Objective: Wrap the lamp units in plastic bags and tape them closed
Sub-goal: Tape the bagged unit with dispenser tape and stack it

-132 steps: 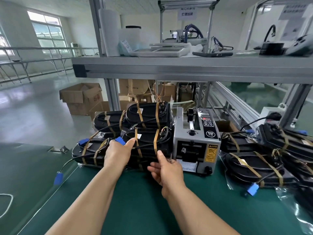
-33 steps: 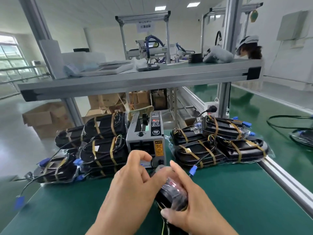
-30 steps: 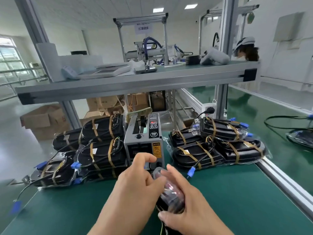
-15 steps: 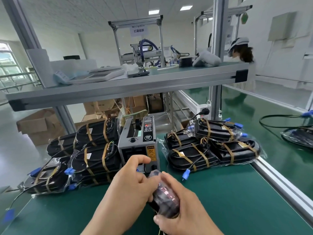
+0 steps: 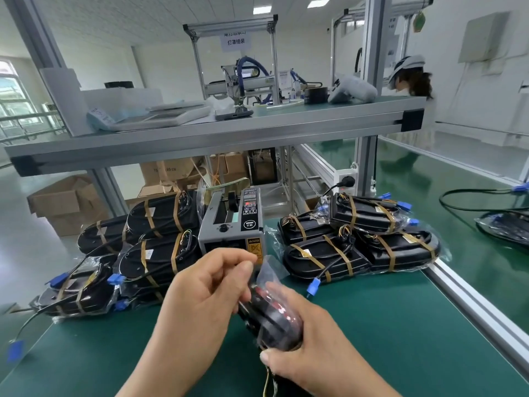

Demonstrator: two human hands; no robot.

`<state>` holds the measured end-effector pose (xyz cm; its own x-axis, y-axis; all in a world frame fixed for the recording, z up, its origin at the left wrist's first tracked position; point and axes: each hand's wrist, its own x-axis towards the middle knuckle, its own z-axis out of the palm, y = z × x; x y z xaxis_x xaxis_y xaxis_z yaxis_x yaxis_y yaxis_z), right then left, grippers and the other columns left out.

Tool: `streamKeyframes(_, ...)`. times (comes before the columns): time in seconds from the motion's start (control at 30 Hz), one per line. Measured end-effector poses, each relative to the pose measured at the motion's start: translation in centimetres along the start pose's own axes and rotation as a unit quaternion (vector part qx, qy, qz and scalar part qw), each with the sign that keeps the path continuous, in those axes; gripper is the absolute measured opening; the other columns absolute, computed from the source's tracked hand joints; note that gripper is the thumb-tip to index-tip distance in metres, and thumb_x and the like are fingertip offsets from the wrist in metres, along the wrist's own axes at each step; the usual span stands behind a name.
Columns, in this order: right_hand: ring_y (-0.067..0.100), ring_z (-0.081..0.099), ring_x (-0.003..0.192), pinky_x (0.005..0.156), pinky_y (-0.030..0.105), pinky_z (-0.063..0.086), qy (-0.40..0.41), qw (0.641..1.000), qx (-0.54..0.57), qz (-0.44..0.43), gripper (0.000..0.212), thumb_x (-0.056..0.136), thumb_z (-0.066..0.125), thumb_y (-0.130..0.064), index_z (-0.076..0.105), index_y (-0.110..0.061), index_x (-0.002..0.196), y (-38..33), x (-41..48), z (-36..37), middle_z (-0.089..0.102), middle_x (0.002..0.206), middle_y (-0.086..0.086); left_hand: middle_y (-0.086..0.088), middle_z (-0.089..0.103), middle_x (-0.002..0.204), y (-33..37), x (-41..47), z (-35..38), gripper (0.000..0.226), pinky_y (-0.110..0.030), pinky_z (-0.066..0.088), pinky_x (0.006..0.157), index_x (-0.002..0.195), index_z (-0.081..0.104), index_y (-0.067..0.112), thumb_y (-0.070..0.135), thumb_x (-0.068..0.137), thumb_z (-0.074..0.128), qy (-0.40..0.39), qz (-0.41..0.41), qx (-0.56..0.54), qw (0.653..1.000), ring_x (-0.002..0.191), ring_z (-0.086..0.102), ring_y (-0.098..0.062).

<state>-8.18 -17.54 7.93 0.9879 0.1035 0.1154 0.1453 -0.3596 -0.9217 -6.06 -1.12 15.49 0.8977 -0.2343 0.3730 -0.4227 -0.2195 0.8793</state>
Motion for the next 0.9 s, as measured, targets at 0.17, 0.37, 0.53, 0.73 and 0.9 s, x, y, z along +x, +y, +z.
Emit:
streamKeyframes(0.17,0.015,0.068,0.077,0.076,0.033,0.057,-0.002,1.0,0.005,-0.016,0.068,0.066,0.07,-0.018,0.055,-0.055,0.121,0.0,-0.1,0.0,0.073,0.092,-0.007,0.008,0.062,0.074,0.4,-1.3,-0.9,0.055,-0.013,0.043,0.06,0.111,0.058,0.059,0.062,0.06,0.077,-0.145,0.001,0.105,0.984,0.059,0.051,0.002)
streamKeyframes(0.37,-0.01,0.065,0.091,0.076,0.01,0.052,0.022,0.999,-0.013,-0.039,0.043,0.077,0.064,-0.034,0.055,-0.055,0.115,0.2,-0.1,1.7,0.068,0.098,-0.029,0.009,0.06,0.073,0.9,-3.0,2.1,0.051,-0.016,0.045,0.065,0.114,0.033,0.059,0.032,0.086,0.066,-0.121,0.053,0.195,0.972,0.062,0.054,-0.001)
streamKeyframes(0.53,0.007,0.058,0.061,0.059,0.02,0.05,0.033,0.998,0.038,-0.03,0.058,0.069,0.075,-0.027,0.056,-0.055,0.117,0.4,-0.1,2.1,0.07,0.082,-0.01,0.02,0.052,0.065,2.6,-3.2,3.8,0.029,-0.009,0.036,0.058,0.11,0.039,0.05,0.054,0.082,0.047,-0.066,0.094,0.158,0.981,0.056,0.049,0.004)
streamKeyframes(0.73,0.001,0.072,0.094,0.078,0.011,0.053,0.035,0.998,0.036,-0.033,0.085,0.068,0.08,-0.002,0.05,-0.054,0.128,0.7,-0.4,1.5,0.073,0.105,-0.025,0.016,0.056,0.084,1.3,-3.4,-0.2,0.07,-0.021,0.042,0.061,0.081,0.043,0.034,0.097,0.066,0.015,0.043,-0.027,0.335,0.941,0.073,0.053,-0.006)
streamKeyframes(0.9,-0.016,0.064,0.086,0.074,0.0,0.044,0.067,0.997,0.025,-0.016,0.067,0.065,0.061,-0.03,0.048,-0.062,0.123,0.2,-0.3,2.2,0.067,0.102,-0.04,0.019,0.054,0.064,0.7,-3.9,1.5,0.022,-0.019,0.041,0.059,0.083,0.052,0.037,0.058,0.084,0.057,-0.067,-0.103,0.268,0.956,0.06,0.047,-0.007)
